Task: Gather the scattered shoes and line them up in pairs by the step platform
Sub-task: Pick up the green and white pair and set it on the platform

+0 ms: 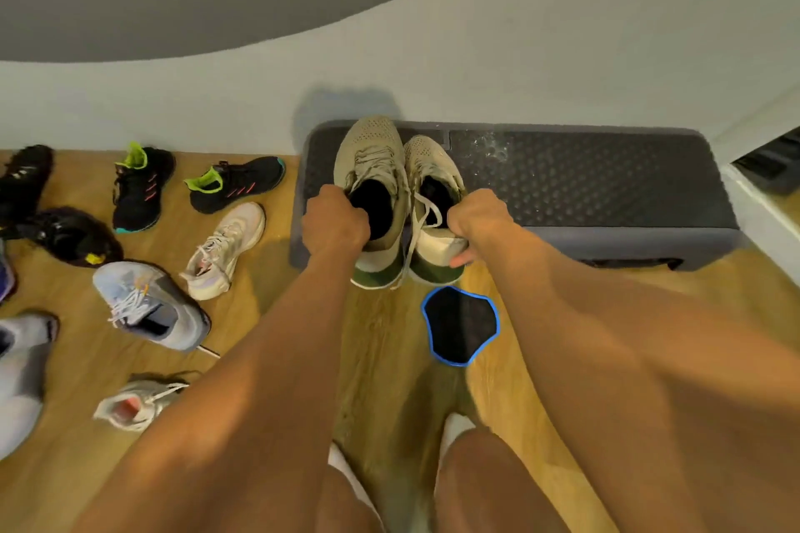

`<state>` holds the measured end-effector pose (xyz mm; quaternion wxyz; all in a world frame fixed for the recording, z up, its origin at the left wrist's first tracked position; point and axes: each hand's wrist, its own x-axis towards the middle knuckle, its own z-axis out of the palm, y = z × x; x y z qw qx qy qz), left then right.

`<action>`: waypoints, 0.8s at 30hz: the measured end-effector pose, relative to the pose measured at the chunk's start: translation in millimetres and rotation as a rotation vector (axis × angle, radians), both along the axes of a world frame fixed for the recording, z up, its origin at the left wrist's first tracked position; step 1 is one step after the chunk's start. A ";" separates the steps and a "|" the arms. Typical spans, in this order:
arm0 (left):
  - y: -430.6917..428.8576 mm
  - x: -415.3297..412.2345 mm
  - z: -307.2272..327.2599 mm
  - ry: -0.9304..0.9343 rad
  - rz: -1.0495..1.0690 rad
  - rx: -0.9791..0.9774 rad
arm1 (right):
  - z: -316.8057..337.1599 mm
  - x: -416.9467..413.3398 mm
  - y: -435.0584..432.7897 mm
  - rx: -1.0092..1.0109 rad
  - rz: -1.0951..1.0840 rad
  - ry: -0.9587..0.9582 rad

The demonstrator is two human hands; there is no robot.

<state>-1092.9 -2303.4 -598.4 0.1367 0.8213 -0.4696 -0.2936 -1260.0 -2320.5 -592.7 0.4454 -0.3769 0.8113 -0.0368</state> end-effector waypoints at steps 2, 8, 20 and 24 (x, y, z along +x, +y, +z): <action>12.2 -12.2 58.6 0.009 -0.037 0.034 | 55.5 -13.0 21.0 -0.003 -0.038 -0.064; 37.2 -67.5 244.2 0.047 -0.162 0.037 | 252.1 -68.3 79.9 -0.044 -0.087 0.090; 155.7 -181.7 476.6 0.152 -0.624 -0.160 | 492.4 -147.8 284.1 -0.317 -0.658 0.274; 226.5 -234.5 507.2 0.170 -0.815 -0.172 | 529.2 -173.3 371.0 -0.328 -0.875 0.293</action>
